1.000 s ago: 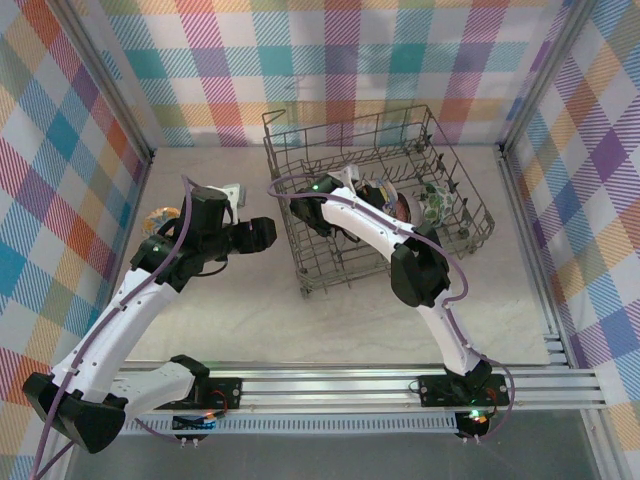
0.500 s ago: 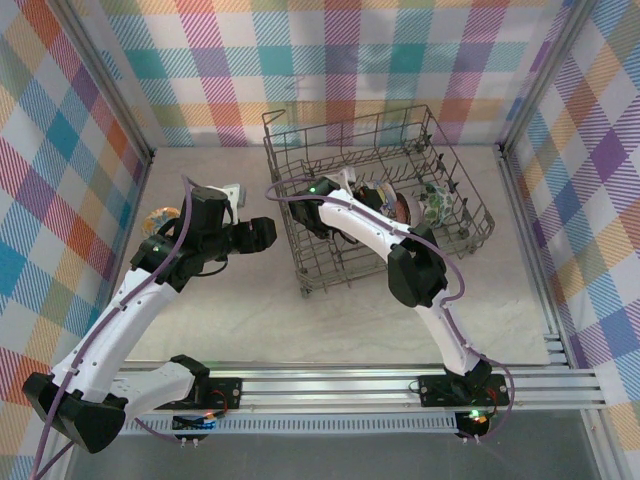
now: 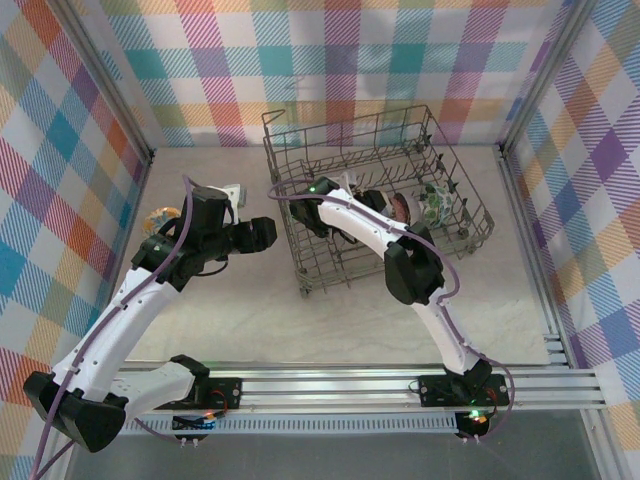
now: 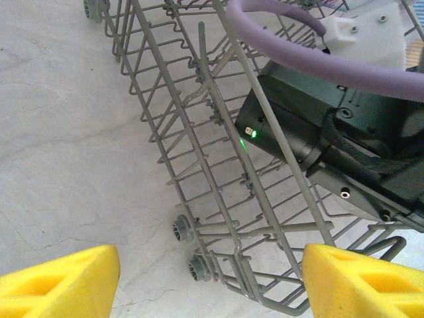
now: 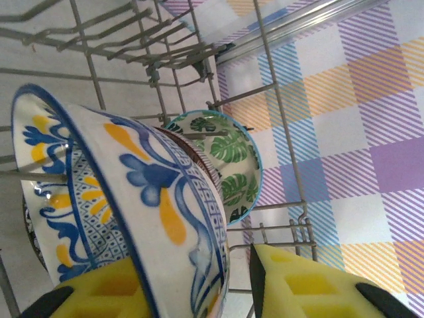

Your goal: Load the bowls into the dish rack

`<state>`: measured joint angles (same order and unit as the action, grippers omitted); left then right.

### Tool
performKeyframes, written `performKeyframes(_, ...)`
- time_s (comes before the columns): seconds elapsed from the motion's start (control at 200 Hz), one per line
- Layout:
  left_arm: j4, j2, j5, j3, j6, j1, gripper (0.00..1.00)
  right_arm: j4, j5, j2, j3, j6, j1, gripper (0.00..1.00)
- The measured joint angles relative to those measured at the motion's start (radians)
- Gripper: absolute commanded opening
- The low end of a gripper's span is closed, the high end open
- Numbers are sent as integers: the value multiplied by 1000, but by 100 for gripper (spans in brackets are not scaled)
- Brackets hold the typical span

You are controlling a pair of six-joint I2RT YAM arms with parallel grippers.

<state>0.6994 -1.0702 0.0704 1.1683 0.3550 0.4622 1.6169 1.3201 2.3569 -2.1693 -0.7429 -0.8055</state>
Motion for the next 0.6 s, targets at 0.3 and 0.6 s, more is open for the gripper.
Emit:
performKeyframes(0.3, 0, 0, 0, 0, 0, 0, 73, 0, -20, 25, 0, -5, -2, 37)
performKeyframes(0.6, 0, 0, 0, -1, 4, 0, 73, -1, -61, 29, 0, -27, -1, 44)
